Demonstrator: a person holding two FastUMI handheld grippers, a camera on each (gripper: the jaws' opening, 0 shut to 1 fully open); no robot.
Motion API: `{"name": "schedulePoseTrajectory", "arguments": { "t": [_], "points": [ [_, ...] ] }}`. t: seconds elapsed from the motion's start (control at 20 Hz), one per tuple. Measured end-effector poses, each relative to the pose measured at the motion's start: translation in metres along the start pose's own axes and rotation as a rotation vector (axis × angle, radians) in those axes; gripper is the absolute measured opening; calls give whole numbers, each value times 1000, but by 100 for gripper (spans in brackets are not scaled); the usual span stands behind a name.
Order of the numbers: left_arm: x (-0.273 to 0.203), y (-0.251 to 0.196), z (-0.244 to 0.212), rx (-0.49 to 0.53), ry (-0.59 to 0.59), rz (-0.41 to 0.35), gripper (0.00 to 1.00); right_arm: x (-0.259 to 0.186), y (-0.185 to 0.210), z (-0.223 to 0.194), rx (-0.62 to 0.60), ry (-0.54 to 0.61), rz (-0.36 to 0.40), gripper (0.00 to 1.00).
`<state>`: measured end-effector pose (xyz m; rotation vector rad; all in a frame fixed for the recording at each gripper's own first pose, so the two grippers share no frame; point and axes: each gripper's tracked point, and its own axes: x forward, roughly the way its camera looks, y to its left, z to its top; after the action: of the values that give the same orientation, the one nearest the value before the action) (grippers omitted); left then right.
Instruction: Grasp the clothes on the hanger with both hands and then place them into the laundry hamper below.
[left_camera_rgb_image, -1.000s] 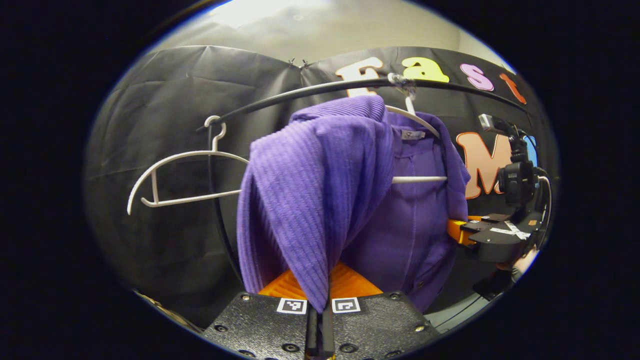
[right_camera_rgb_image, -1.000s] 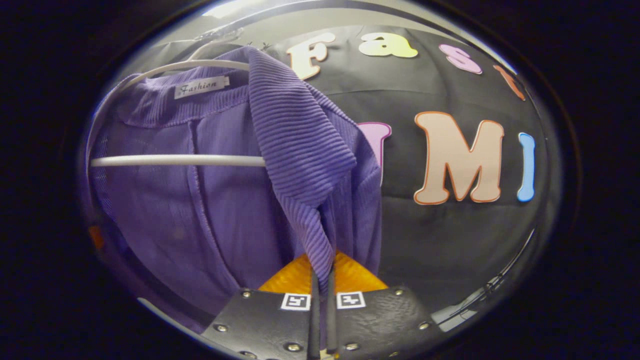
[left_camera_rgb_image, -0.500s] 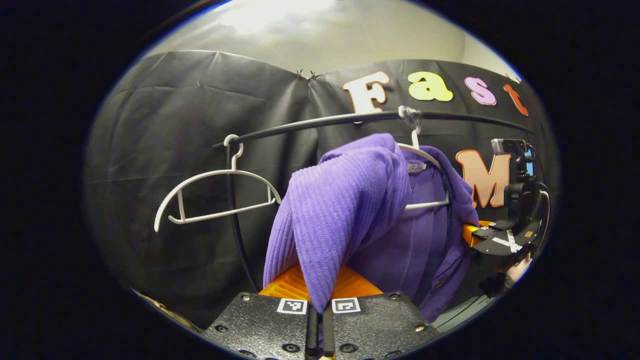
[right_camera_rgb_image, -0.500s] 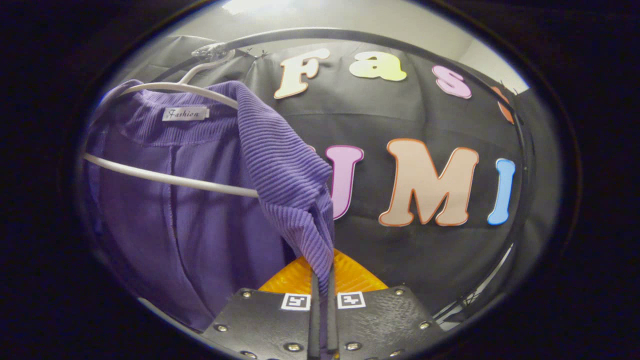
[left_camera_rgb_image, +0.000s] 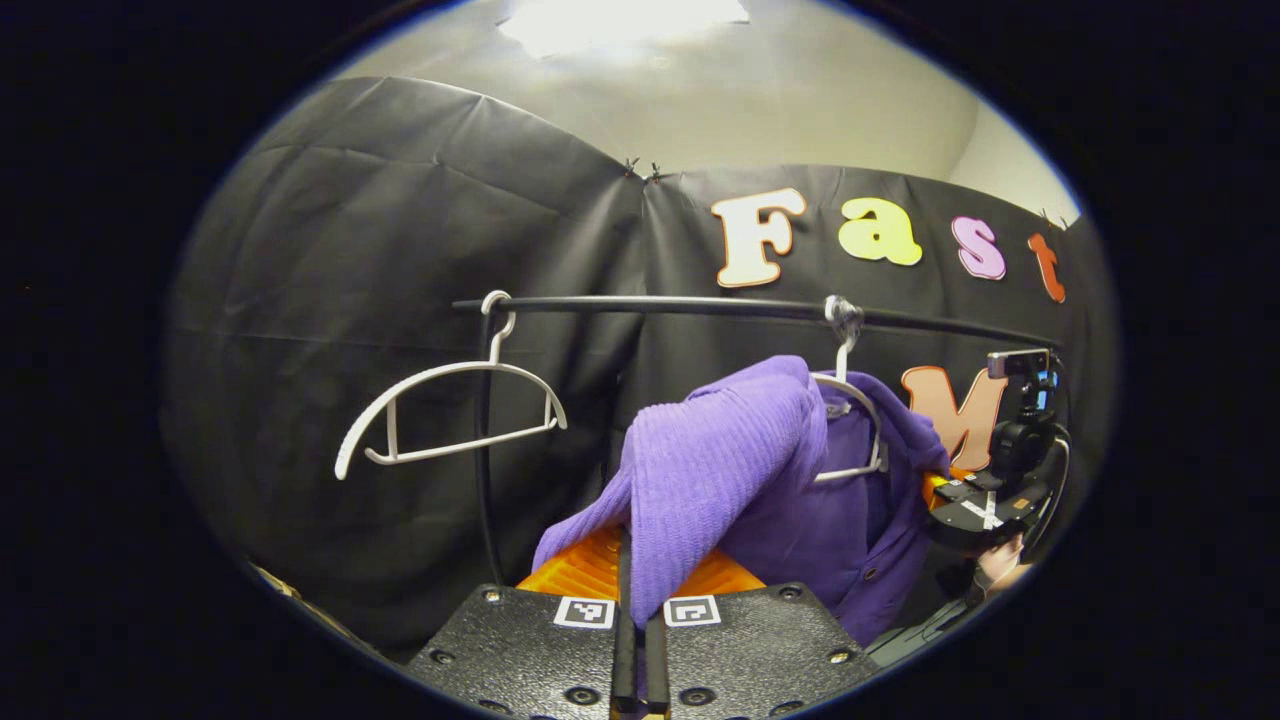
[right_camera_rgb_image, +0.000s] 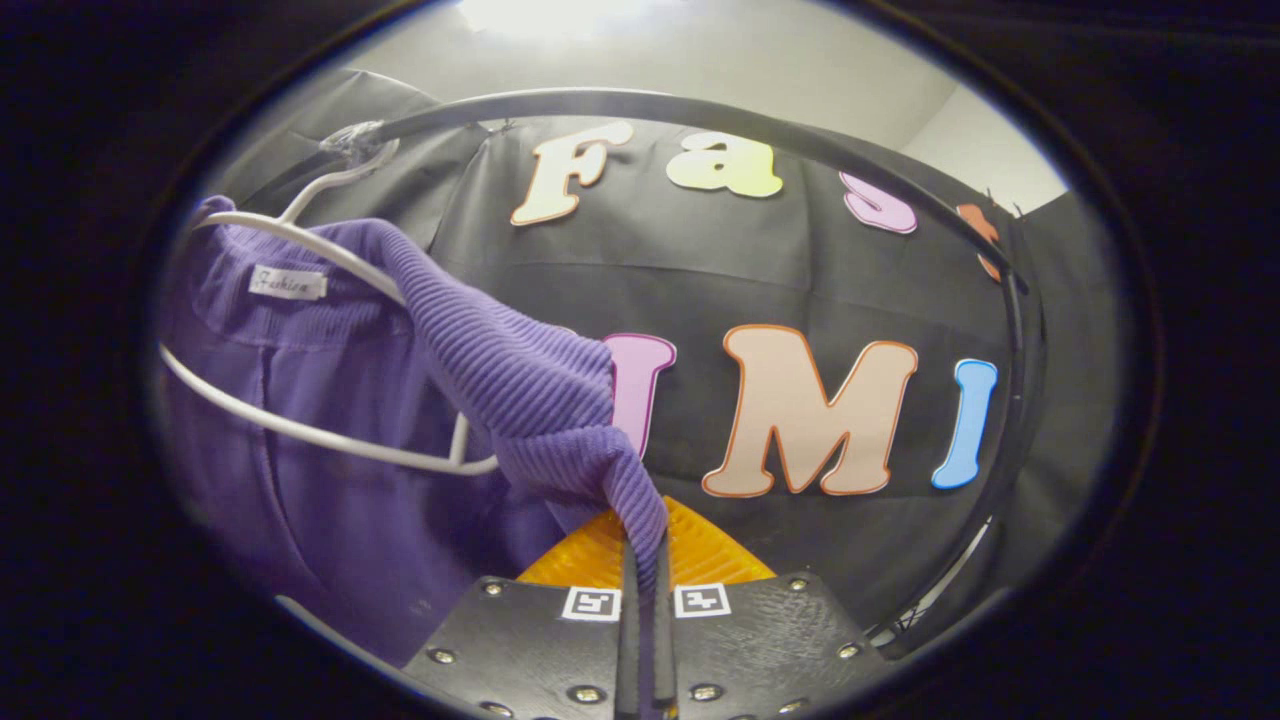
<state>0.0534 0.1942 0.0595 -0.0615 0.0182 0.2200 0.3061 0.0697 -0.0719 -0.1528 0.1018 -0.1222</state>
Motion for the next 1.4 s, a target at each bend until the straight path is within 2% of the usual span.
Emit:
{"name": "schedulePoseTrajectory", "arguments": {
  "t": [0.15,0.25,0.35,0.65,0.8,0.85,1.0,1.25,1.4],
  "points": [
    [-3,3,9,-51,-14,-21,4,9,-7,12,4,-24,-20,5],
    [-3,8,16,-38,-24,-19,2,8,-6,20,-4,-37,-23,5],
    [-7,7,25,-22,-34,-39,4,6,-8,25,-11,-54,-33,5],
    [-12,9,61,10,-94,-69,4,30,-10,45,-9,-86,-41,5],
    [-13,10,74,-27,-116,-81,2,36,-7,52,-22,-101,-36,5],
    [-13,11,77,-45,-121,-85,5,38,-6,53,-24,-104,-33,5],
    [-13,16,88,-110,-141,-93,5,43,-4,54,-19,-105,-26,5],
    [-8,31,109,-139,-192,-75,4,49,2,55,-21,-104,-12,5],
    [-2,40,113,-117,-209,-56,4,54,7,55,-21,-103,-2,5]
  ]
}}
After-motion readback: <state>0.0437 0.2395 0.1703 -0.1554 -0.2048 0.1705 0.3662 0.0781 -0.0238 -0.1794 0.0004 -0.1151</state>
